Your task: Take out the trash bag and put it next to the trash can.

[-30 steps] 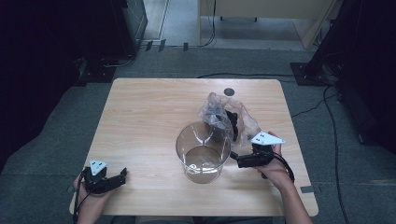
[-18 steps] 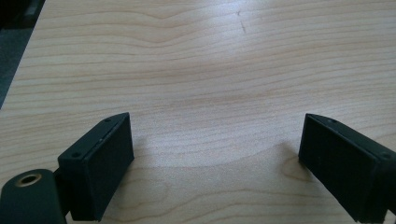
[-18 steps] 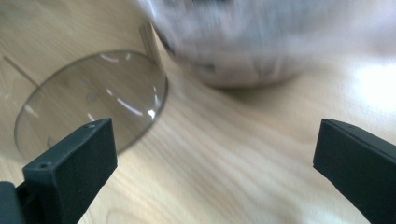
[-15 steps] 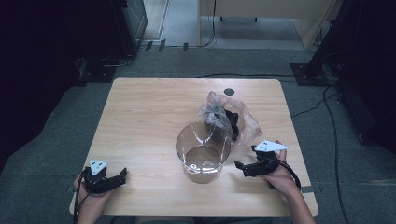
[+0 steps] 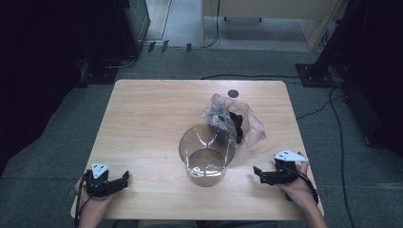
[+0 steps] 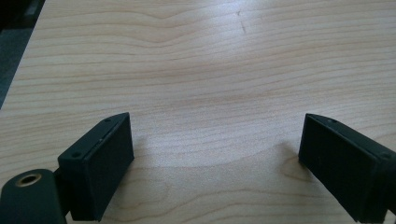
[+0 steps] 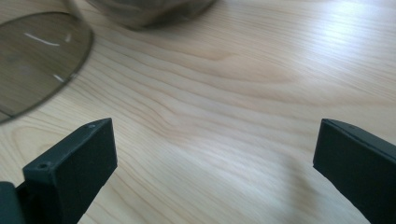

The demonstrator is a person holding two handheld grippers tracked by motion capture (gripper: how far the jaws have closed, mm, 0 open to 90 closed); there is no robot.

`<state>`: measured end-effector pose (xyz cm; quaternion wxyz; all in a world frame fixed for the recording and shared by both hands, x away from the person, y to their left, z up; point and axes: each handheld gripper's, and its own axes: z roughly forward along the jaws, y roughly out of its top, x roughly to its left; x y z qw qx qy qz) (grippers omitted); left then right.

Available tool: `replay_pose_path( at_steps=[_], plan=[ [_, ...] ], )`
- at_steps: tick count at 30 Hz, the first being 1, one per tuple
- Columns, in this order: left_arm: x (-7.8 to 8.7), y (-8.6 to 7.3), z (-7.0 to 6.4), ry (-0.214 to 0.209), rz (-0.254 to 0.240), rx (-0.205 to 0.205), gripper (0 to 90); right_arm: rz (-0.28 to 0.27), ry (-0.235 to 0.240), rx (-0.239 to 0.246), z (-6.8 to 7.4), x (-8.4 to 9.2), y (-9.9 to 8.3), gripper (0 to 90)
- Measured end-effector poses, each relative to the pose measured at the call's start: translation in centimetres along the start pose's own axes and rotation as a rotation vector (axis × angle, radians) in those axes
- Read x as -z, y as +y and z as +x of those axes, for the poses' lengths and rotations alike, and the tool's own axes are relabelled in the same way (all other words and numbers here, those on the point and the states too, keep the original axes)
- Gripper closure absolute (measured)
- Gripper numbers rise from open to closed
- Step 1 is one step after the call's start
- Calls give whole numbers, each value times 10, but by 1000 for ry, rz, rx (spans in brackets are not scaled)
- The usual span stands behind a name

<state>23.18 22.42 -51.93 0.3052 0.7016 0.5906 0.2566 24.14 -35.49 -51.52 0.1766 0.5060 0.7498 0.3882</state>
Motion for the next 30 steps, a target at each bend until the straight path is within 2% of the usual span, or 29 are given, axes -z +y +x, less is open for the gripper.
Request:
replay_pose_path(
  at_steps=[7, 14, 19, 22, 30],
  plan=[
    [0, 0, 0, 0, 0, 0, 98, 1, -108, -73, -14, 15, -14, 0],
    [0, 0, 0, 0, 0, 0, 98, 32, -199, -140, -23, 25, -27, 0],
    [0, 0, 0, 0, 0, 0, 98, 50, -245, -136, -25, 33, -36, 0],
    [0, 0, 0, 0, 0, -1, 99, 59, -273, -116, -24, 37, -42, 0],
    [0, 0, 0, 0, 0, -1, 98, 61, -285, -115, -19, 47, -52, 0]
  ],
)
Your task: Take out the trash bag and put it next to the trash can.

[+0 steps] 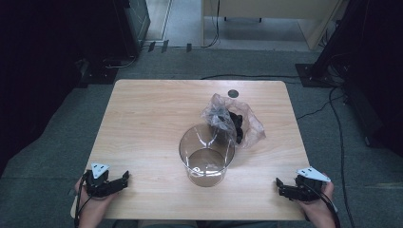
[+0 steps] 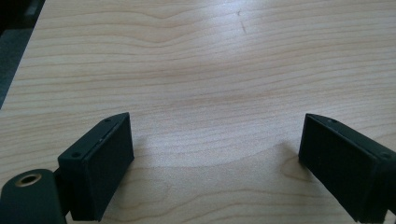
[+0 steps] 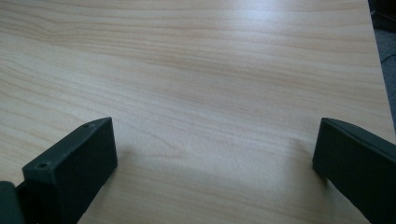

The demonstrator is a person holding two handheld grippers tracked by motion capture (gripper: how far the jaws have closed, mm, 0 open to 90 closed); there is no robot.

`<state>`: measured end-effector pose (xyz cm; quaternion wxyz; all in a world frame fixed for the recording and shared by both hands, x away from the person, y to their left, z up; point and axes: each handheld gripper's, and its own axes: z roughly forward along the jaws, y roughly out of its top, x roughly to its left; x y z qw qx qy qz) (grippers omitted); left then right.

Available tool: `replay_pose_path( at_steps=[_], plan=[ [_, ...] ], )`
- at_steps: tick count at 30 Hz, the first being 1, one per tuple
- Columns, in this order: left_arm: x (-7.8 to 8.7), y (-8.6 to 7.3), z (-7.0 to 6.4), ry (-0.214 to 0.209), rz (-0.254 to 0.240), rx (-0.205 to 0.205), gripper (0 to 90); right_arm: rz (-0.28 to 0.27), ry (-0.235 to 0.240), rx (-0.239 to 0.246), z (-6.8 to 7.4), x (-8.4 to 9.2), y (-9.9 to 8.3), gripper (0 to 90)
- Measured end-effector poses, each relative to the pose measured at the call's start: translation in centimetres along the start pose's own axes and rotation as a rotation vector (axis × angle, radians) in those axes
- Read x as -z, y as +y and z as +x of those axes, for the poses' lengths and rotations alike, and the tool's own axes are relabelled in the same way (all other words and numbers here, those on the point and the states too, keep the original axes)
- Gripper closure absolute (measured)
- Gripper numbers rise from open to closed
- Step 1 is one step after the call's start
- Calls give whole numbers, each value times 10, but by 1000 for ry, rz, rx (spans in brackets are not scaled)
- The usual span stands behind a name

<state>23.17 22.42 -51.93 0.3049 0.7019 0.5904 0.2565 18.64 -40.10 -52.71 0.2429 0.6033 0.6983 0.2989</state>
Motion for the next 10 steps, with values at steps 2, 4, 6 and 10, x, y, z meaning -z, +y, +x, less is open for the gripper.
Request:
replay_pose_path(
  at_steps=[2, 4, 6, 10],
  plan=[
    [0, 0, 0, 0, 0, 0, 99, 0, -3, -7, -1, 2, -2, 0],
    [0, 0, 0, 0, 0, 0, 98, -2, -9, -11, -1, 4, -4, 0],
    [0, 0, 0, 0, 0, 0, 98, 0, -11, -14, -1, 5, -5, 0],
    [-1, 1, 1, -6, 2, -11, 97, 0, -12, -15, -1, 5, -5, 0]
  ],
)
